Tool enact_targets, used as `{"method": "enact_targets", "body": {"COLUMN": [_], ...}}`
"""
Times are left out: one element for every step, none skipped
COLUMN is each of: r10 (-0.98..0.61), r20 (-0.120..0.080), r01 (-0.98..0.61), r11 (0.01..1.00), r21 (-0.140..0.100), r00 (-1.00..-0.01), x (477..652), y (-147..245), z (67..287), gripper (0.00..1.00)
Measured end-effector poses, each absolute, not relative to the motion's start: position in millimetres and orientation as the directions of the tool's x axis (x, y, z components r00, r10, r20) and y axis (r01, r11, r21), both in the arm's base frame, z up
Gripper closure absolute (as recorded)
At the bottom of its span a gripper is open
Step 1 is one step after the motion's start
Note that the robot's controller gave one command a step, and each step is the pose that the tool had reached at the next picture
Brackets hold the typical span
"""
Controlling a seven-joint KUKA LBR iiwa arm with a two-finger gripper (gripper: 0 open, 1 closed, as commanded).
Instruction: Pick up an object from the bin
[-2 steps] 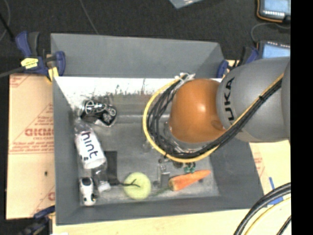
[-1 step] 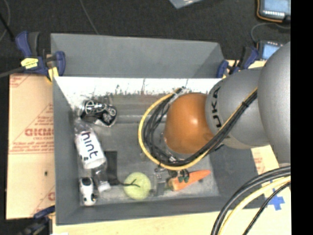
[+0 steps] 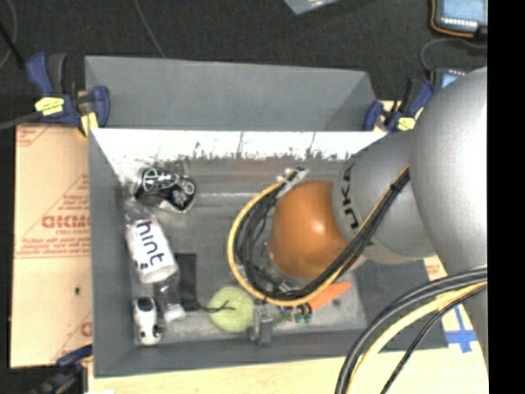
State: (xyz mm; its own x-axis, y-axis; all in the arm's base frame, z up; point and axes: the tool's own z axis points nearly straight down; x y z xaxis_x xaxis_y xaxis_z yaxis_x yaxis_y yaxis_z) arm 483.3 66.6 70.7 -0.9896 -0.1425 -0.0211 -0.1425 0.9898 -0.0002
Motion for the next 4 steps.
{"method": "enact_targets", "body": {"r10": [-0.334, -0.333, -0.314, -0.313], "r20": [-0.013, -0.013, -0.014, -0.014], "r01": [-0.334, -0.333, -0.314, -0.313], "r11": [0.943, 0.943, 0.949, 0.950], "r21": [-0.001, -0.001, -0.001, -0.001], "r00": [-0.943, -0.943, -0.949, -0.950], "x": [475.7, 475.7, 475.5, 475.5], "y": [82, 82, 84, 84], "z": [70, 70, 189, 189], "gripper": [1.00, 1.00, 1.00, 1.00]}}
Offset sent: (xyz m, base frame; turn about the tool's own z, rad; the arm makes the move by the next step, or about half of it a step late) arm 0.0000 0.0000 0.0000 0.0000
